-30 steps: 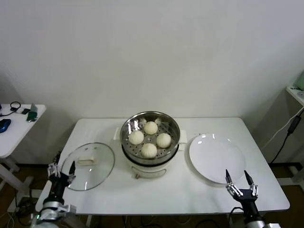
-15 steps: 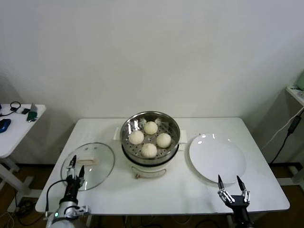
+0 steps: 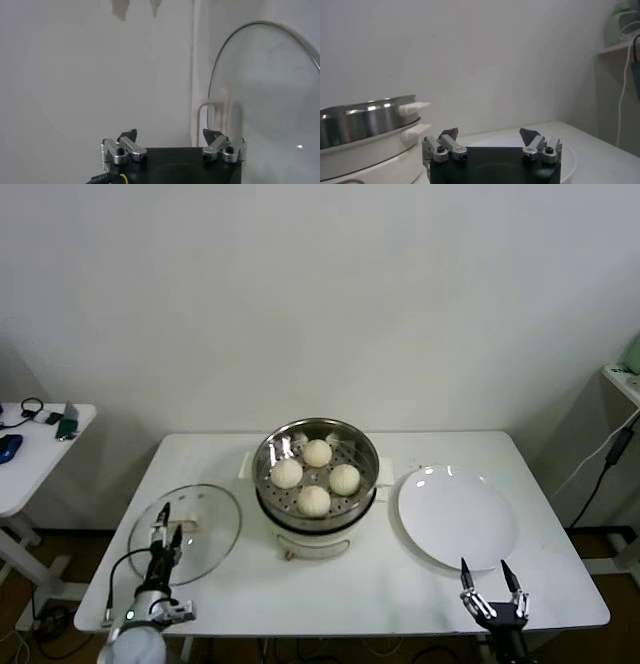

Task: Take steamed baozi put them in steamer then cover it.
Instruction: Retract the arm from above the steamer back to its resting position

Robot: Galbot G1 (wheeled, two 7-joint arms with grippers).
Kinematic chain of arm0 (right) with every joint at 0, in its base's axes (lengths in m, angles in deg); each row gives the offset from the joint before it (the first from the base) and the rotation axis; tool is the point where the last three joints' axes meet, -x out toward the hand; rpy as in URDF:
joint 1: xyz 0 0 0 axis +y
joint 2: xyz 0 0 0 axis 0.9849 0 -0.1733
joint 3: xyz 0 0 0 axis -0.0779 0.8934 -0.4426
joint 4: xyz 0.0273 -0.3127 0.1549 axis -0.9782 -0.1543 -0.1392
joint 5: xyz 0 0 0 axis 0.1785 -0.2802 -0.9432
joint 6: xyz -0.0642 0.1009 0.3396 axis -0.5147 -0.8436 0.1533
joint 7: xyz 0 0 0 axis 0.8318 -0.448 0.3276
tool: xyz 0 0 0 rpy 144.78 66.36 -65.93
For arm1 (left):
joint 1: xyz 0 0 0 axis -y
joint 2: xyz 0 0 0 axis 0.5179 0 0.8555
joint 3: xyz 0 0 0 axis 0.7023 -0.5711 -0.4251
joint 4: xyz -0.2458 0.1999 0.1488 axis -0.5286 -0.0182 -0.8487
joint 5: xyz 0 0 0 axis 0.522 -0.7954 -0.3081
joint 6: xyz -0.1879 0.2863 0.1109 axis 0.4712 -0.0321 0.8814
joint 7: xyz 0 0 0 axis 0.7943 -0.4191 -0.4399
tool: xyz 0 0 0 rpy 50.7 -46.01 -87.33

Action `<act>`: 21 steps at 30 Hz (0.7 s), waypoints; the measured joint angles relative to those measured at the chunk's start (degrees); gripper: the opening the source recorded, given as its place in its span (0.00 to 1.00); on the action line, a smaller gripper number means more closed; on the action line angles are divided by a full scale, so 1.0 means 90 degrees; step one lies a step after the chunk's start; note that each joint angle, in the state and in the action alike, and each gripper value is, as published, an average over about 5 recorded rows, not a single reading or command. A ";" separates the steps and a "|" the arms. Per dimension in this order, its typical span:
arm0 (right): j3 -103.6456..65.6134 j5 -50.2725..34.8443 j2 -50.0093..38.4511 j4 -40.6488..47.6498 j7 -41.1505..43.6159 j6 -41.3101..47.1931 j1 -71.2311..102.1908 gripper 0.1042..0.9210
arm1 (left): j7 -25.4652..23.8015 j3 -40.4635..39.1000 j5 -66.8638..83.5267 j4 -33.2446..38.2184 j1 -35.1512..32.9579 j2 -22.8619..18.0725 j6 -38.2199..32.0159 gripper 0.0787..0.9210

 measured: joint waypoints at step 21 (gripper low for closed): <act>-0.0020 0.0073 0.0159 0.0024 -0.0009 -0.0082 0.0038 0.88 | 0.0005 -0.0034 -0.0257 -0.0877 0.0647 0.0182 -0.0083 0.63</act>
